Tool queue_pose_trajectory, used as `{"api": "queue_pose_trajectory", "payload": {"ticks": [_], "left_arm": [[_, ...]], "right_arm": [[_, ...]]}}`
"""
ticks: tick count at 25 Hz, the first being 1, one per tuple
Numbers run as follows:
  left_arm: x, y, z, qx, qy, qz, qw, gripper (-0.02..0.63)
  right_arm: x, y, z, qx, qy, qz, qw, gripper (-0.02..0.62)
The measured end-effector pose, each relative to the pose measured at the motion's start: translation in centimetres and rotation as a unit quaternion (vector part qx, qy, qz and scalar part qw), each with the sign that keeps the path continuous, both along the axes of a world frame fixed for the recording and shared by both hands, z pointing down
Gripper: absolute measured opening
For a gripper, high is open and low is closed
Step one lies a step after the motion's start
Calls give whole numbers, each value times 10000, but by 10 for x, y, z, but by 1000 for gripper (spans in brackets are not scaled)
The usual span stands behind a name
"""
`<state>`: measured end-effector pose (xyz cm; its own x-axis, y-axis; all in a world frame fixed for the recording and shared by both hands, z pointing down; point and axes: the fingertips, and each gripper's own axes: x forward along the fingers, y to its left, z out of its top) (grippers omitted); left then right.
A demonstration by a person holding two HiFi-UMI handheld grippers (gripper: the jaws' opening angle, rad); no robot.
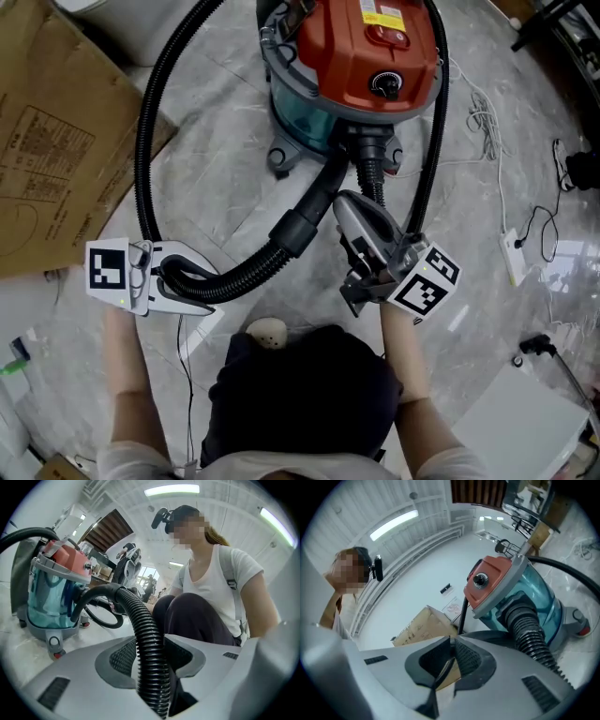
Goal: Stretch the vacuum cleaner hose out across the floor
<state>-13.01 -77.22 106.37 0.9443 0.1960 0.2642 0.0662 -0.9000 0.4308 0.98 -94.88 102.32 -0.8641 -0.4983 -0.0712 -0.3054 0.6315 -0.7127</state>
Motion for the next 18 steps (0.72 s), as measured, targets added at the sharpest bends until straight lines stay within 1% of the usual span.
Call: {"api": "queue_pose_trajectory", "payload": {"ticks": [2,3,6,8,11,15,18], "left_arm": [[-1,4,-21,-109,-154,-110,9998,186],[0,5,-33,-156,-208,-177,9995,186],[5,5,-73,-263,-162,-317,9990,186],[10,7,-100,-337,-121,-306,9989,186],[18,15,-138,-418,-152,-131,9989,186],[27,17,-194,-587,-92,-153,9981,186],[40,17,-233,-667,-124,-131,9976,186]], "right_arm": [[-2,2,-15,-415,-171,-179,9988,35],[-2,5,-25,-558,-177,-254,9980,51],[-4,15,-56,-825,-21,-359,9959,107],[-4,20,-78,-949,89,-321,9949,127],[1,22,-113,-1164,139,-224,9928,127],[12,23,-167,-1381,-59,-129,9903,127],[26,27,-203,-1538,-73,97,9880,127]]}}
